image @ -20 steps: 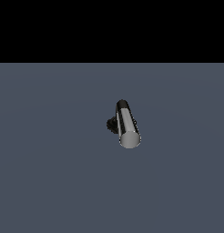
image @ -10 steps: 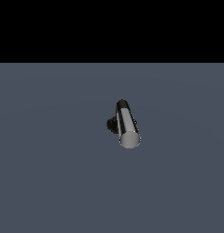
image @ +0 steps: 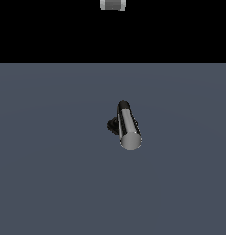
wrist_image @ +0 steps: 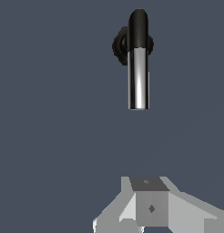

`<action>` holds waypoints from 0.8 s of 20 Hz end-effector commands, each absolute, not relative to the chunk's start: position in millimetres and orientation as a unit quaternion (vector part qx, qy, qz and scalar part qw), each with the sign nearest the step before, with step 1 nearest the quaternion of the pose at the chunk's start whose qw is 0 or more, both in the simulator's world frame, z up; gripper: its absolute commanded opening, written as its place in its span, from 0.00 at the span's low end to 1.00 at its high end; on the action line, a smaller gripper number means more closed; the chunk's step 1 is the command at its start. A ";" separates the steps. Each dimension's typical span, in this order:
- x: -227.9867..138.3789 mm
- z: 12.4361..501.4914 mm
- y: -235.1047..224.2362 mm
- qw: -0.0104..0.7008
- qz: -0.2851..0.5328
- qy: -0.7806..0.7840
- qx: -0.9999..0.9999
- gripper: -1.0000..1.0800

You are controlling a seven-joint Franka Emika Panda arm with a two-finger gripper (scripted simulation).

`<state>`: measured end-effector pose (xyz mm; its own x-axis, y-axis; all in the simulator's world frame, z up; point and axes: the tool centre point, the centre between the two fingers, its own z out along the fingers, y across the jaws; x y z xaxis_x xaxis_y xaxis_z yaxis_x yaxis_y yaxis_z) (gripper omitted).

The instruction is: Turn on the faucet by rotating a designated handle.

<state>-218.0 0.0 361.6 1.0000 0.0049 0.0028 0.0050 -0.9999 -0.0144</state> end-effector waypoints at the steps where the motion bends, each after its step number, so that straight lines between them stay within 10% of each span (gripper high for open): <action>1: -212.9 340.6 0.1 0.007 -0.001 -0.007 -1.000 0.00; 16: -180.9 225.9 1.0 0.003 -0.001 -0.030 -1.000 0.00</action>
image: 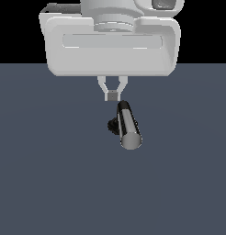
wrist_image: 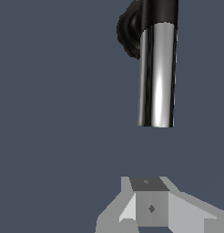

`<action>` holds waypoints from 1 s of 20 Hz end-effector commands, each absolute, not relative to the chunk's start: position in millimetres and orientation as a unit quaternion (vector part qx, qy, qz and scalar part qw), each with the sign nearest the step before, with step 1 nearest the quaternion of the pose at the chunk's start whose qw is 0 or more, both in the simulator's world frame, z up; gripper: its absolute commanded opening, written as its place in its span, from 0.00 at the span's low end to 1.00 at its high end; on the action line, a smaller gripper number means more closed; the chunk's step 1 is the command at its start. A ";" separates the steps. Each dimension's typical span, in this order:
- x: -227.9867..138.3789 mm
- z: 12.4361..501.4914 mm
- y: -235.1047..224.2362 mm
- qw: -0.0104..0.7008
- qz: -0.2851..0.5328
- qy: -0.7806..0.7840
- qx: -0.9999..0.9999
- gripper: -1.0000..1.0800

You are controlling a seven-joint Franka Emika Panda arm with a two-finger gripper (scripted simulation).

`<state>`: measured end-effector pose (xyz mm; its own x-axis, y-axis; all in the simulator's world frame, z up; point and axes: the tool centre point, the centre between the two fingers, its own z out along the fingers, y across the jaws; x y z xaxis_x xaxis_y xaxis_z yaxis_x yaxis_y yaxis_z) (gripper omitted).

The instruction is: Turn on the faucet by rotating a designated handle.

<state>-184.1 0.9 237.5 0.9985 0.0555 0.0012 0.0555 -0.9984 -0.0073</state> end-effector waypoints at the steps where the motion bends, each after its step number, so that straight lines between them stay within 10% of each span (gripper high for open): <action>1: -178.7 218.4 1.1 0.003 -0.001 -0.032 -0.999 0.00; 20: -145.2 116.2 2.8 0.000 0.000 -0.052 -0.999 0.00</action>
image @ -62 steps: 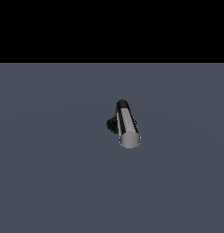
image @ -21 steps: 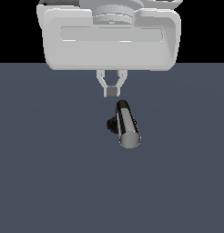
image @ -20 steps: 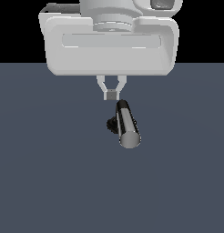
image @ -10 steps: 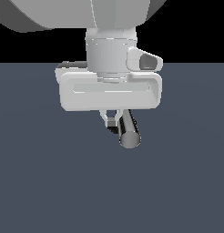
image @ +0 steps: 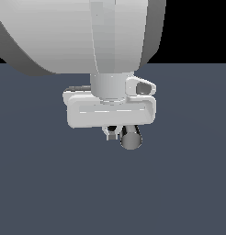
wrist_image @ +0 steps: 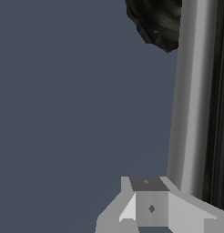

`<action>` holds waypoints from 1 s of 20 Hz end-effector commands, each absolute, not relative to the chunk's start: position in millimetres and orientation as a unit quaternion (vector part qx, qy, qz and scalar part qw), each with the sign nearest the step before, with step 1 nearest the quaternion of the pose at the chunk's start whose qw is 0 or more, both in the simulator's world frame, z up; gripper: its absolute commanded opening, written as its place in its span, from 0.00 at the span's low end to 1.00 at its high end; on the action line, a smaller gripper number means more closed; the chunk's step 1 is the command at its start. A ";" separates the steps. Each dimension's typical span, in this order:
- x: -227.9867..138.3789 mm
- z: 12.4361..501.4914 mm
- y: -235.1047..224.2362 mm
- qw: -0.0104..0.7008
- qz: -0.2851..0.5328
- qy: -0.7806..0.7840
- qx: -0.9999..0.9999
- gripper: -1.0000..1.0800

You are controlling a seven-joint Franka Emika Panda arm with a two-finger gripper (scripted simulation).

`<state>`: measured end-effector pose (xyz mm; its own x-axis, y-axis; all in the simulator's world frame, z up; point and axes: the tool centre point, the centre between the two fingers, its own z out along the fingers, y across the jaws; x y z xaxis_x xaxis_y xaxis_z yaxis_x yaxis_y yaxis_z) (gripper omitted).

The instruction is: Turn on the faucet by rotating a designated handle.

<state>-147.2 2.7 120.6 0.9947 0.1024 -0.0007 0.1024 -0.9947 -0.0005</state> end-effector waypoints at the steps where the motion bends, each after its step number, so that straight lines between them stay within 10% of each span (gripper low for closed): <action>1: -144.4 114.1 2.8 0.000 0.000 -0.053 -0.999 0.00; 20: -134.5 107.9 -39.5 0.000 0.000 -0.054 -0.999 0.00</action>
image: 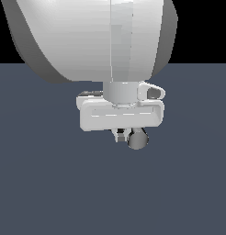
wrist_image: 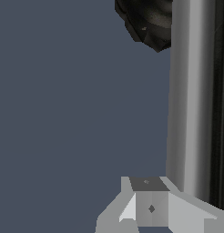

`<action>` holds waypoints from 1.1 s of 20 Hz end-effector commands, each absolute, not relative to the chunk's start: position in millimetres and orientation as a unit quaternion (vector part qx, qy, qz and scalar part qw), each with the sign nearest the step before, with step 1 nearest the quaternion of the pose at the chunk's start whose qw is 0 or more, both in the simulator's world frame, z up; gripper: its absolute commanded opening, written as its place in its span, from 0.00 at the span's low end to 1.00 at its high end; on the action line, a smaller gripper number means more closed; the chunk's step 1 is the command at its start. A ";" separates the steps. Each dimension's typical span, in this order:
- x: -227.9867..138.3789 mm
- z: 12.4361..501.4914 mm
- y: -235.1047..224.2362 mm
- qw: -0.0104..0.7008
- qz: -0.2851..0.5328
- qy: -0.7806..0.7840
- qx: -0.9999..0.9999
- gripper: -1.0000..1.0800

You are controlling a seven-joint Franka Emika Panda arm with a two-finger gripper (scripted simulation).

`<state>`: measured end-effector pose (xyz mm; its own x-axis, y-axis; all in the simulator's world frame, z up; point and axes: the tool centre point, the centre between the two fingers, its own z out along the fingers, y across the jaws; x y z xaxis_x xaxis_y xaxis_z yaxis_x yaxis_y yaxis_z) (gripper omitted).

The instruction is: Turn on the faucet by rotating a designated handle.

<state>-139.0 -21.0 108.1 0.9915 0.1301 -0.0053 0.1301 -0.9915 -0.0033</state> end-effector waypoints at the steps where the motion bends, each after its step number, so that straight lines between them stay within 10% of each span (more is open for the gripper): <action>1: -133.6 107.9 -44.1 0.000 0.000 -0.054 -0.999 0.00; 22: -115.5 106.6 -138.8 0.000 0.000 -0.054 -0.999 0.00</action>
<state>-118.8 -124.9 106.3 0.9928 0.1195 -0.0057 0.1195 -0.9928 -0.0047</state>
